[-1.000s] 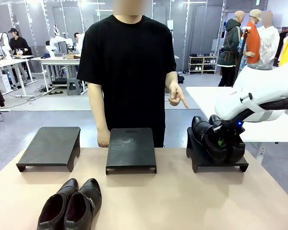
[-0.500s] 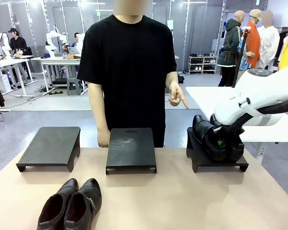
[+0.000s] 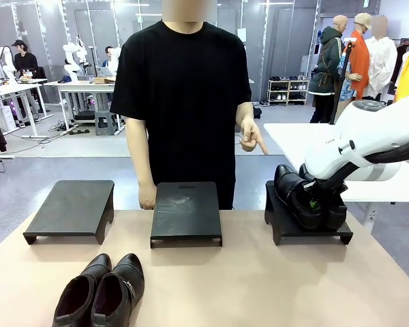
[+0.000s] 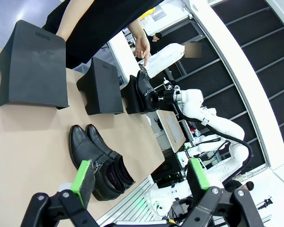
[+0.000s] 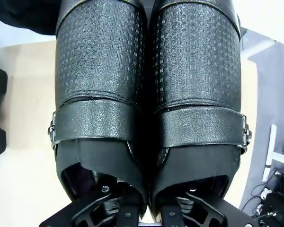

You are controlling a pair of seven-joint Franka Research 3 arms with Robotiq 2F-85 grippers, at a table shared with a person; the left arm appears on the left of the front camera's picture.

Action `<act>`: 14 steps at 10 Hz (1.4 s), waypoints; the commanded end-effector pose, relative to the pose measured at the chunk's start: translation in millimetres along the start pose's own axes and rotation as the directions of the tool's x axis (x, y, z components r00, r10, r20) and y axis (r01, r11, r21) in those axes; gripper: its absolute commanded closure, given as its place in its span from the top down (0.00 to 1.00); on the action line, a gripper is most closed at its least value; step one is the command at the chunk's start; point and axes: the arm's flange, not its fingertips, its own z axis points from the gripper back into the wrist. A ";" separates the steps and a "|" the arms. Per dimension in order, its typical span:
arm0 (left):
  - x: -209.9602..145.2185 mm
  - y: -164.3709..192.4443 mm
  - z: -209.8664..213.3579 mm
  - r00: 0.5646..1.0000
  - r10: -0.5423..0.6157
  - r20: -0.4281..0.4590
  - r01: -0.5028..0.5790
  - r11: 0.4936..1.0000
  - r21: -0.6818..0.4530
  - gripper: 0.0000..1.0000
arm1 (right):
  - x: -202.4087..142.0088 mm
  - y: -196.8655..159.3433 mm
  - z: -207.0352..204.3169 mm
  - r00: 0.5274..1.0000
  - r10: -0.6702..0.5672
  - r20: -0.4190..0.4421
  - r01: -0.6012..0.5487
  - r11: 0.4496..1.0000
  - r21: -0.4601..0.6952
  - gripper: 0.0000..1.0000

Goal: Place the shoes on the stand as instructed by the person.
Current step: Pick up one pair of Shoes and place it on the Shoes Stand indicated by the person.

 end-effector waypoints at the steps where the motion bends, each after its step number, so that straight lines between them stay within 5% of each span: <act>1: 0.0 -1.1 2.5 1.000 -0.012 -0.010 0.011 1.000 -0.008 1.00 | 6.9 -3.3 4.0 0.998 -0.031 0.050 0.031 0.999 0.015 0.31; 5: 0.0 -1.1 2.5 1.000 -0.012 -0.010 0.011 1.000 -0.008 1.00 | 6.9 -2.1 4.8 0.998 -0.037 0.052 0.036 0.999 0.013 0.93; 6: 0.0 -1.1 2.5 1.000 -0.012 -0.010 0.011 1.000 -0.008 1.00 | 6.7 -2.8 5.7 0.998 -0.041 0.055 0.041 0.999 0.011 1.00; 14: 0.0 -1.1 2.5 1.000 -0.012 -0.010 0.011 1.000 -0.008 1.00 | 6.7 -1.7 6.6 0.999 -0.020 0.042 0.020 1.000 0.007 1.00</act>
